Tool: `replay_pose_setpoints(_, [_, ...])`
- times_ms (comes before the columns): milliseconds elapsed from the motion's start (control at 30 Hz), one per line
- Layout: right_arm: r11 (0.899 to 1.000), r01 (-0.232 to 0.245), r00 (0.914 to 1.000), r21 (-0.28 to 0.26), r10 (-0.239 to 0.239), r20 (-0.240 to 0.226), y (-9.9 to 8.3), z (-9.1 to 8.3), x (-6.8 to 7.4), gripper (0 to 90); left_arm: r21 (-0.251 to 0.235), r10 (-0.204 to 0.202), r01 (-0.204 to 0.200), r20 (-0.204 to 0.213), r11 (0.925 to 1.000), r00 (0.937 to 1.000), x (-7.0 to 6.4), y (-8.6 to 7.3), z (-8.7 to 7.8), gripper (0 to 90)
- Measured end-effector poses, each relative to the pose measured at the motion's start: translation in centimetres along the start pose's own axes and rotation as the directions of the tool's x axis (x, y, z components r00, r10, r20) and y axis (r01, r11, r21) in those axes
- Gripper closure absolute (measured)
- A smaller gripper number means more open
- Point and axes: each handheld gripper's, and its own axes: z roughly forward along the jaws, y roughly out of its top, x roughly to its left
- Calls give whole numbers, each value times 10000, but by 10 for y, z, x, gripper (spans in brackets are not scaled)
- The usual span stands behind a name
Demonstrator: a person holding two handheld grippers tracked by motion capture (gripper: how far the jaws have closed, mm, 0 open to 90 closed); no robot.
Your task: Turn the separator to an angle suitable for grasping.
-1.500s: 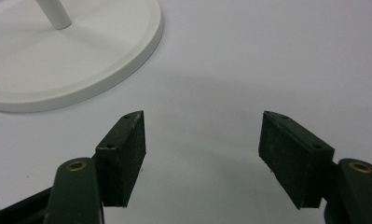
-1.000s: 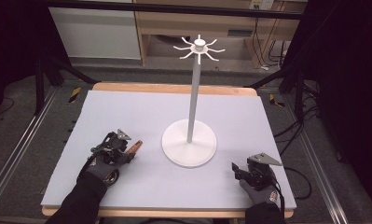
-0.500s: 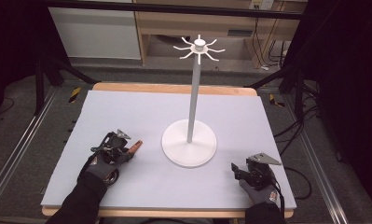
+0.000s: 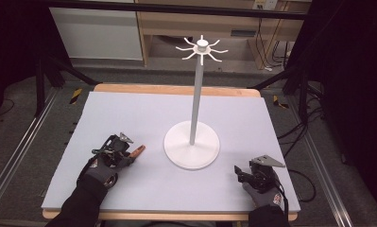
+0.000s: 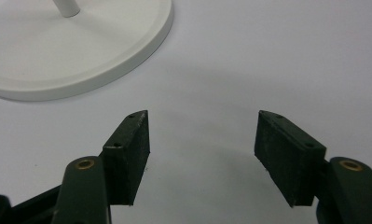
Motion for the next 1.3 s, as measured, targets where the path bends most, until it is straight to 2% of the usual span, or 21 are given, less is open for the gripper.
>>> replay_pose_setpoints(100, [10000, -41, 10000, 23, 41, 3, 0, 0, 0, 358, -113, -24, 24, -23, 9999, 10000, 0, 1, 0, 657])
replay_pose_setpoints(167, [10000, 4, 10000, 9, -4, 3, 0, 0, 0, 358, -160, -79, 78, -10, 9998, 10000, 1, 3, -1, 592])
replay_pose_setpoints(300, [10000, -16, 10000, 24, 16, 3, 0, 0, 0, 358, -281, 79, -80, -39, 9996, 10000, 2, 7, -5, 576])
replay_pose_setpoints(533, [10000, -15, 10000, 62, 15, -24, 0, 1, 0, 363, 86, 104, -105, 103, 9999, 9999, 3, 13, 6, 609])
replay_pose_setpoints(733, [10000, -16, 10000, 79, 17, -87, 0, 0, 0, 371, 55, 141, -142, 162, 9999, 9998, 3, 12, 7, 651])
replay_pose_setpoints(900, [9999, 2, 9999, 127, 0, -167, 0, 1, 0, 374, 3, -57, 57, 242, 10000, 9997, 4, 11, 8, 656])
replay_pose_setpoints(1133, [9998, -70, 9999, 164, 73, -156, 0, 1, 1, 374, 5, -116, 116, 78, 9999, 9999, 1, 11, 8, 669])
replay_pose_setpoints(1300, [9999, -2, 9999, 163, 5, -162, 0, 2, 0, 375, -46, -179, 179, 134, 9998, 9998, 2, 11, 8, 671])
